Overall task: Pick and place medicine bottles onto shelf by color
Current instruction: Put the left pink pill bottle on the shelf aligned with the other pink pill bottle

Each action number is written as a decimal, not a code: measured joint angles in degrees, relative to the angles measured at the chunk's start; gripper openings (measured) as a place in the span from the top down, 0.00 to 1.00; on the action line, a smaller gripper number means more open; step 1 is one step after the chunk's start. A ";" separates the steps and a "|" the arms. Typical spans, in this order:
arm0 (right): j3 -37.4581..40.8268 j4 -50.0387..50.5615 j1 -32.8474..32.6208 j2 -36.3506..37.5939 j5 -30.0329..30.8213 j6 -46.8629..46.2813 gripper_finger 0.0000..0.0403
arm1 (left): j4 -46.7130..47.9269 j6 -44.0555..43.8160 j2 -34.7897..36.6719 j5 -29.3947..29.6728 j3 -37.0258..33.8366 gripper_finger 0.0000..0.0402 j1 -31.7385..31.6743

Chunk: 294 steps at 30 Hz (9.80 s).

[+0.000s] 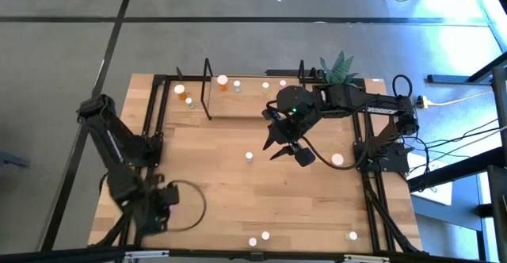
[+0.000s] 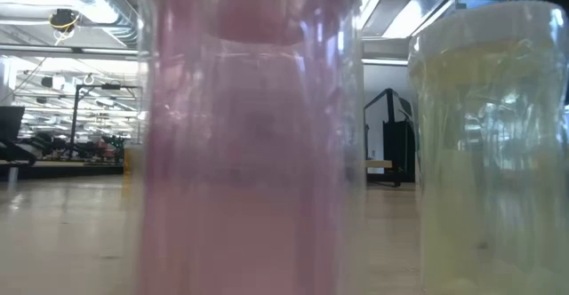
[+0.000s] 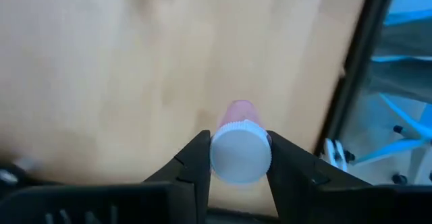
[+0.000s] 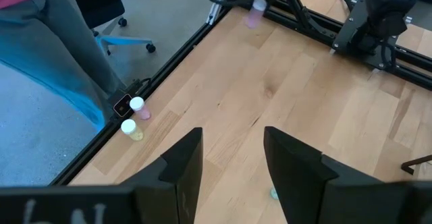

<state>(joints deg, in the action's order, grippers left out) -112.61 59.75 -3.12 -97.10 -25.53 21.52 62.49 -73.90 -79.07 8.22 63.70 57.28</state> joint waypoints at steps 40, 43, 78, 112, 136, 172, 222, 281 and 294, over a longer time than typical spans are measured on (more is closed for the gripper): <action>0.03 6.77 2.54 5.10 19.94 -10.81 0.60 | -6.94 68.19 -15.97 -0.26 12.37 0.73 -56.99; 1.16 6.74 2.94 7.58 19.95 -10.82 0.60 | -6.59 71.01 -19.10 0.20 17.15 0.73 -57.84; 41.97 -18.38 0.16 32.02 19.95 -16.92 0.60 | -8.86 80.67 -23.80 0.05 27.38 0.73 -60.11; 41.95 -18.50 0.15 32.00 19.93 -16.81 0.60 | -16.49 77.34 -33.62 -4.05 24.56 0.73 -59.33; 41.93 -18.82 0.16 31.95 19.92 -16.78 0.60 | -12.82 78.54 -36.48 -4.73 24.59 0.73 -59.52; 41.91 -18.80 0.15 31.98 19.93 -16.72 0.60 | -10.17 74.58 -29.86 -2.92 24.57 0.38 -59.88; 41.79 -22.65 0.13 27.60 24.48 -22.47 0.58 | 11.35 33.10 0.29 19.23 24.59 0.38 -40.83; 26.54 -25.95 4.94 -16.80 19.86 7.90 0.42 | 20.12 30.38 0.51 19.57 24.59 0.38 -40.66; 26.57 -26.71 5.60 -18.45 19.36 7.72 0.42 | 20.03 30.40 0.51 19.57 24.59 0.38 -40.66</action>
<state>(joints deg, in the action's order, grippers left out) -86.04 33.04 2.48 -115.55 -6.17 29.25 82.52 -43.51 -78.56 27.79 88.29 16.62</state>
